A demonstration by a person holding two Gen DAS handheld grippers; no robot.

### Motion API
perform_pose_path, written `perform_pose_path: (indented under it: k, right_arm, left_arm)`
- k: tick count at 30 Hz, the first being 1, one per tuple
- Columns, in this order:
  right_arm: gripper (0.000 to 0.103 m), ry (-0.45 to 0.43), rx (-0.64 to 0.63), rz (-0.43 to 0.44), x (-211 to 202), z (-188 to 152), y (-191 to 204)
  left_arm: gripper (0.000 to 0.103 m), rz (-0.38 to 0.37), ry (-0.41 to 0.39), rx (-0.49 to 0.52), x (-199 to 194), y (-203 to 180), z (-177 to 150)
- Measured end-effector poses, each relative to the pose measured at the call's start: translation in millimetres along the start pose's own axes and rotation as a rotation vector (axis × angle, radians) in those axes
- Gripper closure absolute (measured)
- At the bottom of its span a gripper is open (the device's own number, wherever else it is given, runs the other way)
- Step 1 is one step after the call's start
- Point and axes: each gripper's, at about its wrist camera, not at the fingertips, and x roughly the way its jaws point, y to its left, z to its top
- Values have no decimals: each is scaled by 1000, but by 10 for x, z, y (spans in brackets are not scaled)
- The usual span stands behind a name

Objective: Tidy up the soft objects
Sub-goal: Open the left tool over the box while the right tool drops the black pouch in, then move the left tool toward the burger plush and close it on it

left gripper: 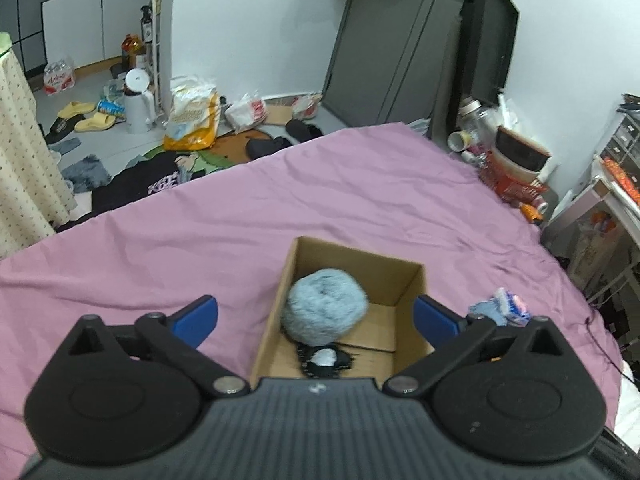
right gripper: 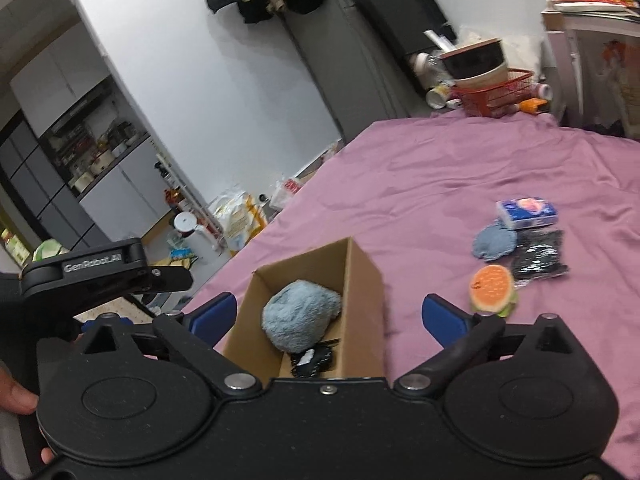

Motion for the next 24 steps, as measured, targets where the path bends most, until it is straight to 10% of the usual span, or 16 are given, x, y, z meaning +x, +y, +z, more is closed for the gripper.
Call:
perform_pose_path:
  k: [24]
  right_arm:
    - [0,-178,75,-144,-950,566,-1075]
  left_arm:
    - [0,-76,-124,75,-280,-1072,-219]
